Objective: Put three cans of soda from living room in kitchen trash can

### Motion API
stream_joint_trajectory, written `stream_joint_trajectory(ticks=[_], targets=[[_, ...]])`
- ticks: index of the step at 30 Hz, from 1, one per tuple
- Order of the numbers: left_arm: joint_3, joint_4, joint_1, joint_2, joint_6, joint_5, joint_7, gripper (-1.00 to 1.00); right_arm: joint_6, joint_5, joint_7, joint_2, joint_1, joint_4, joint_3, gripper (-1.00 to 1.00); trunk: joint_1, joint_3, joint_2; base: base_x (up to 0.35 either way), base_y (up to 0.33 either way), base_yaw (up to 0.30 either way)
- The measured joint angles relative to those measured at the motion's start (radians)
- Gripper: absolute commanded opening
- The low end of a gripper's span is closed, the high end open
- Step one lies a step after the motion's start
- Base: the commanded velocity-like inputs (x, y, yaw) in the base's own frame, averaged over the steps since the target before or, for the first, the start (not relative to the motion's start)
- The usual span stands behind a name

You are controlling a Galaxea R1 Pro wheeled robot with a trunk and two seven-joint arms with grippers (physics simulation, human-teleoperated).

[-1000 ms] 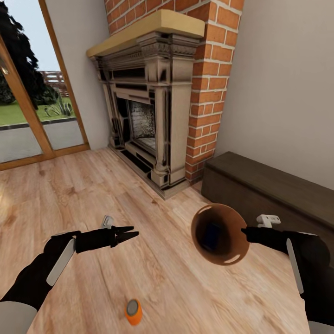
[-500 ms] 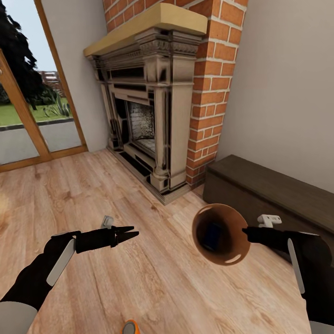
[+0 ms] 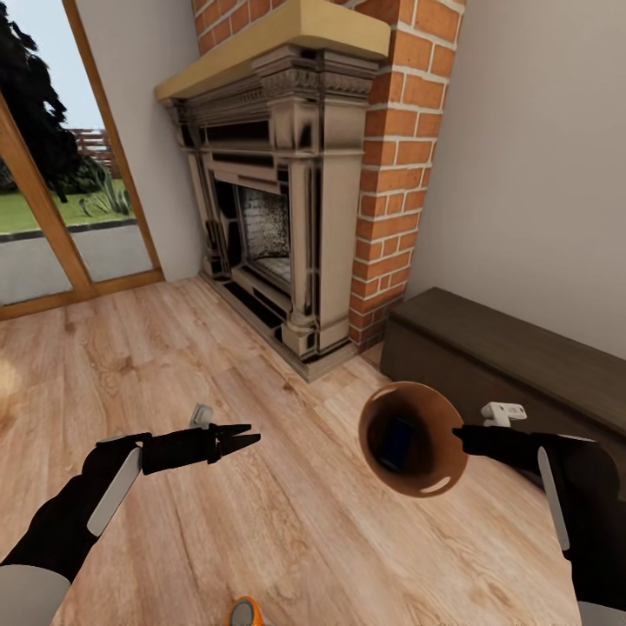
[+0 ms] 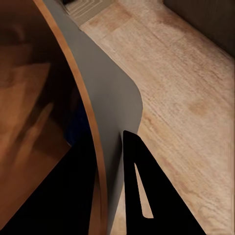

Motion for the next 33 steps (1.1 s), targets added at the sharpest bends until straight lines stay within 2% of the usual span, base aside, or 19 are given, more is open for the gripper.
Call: stream_joint_trajectory(ticks=[8,33], targets=[[0.0,0.0,0.0,-0.001,0.0,-0.004,0.002,1.0,0.0,-0.001,-0.002,-0.008,0.0,0.0,0.0,-1.0,0.0,-0.013,0.0,0.0,0.0,0.0],[0.0,0.0,0.0,-0.005,0.0,-0.004,0.003,1.0,0.001,-0.006,-0.006,-0.008,0.0,0.0,0.001,-1.0,0.0,-0.053,0.0,0.0,0.0,0.0]])
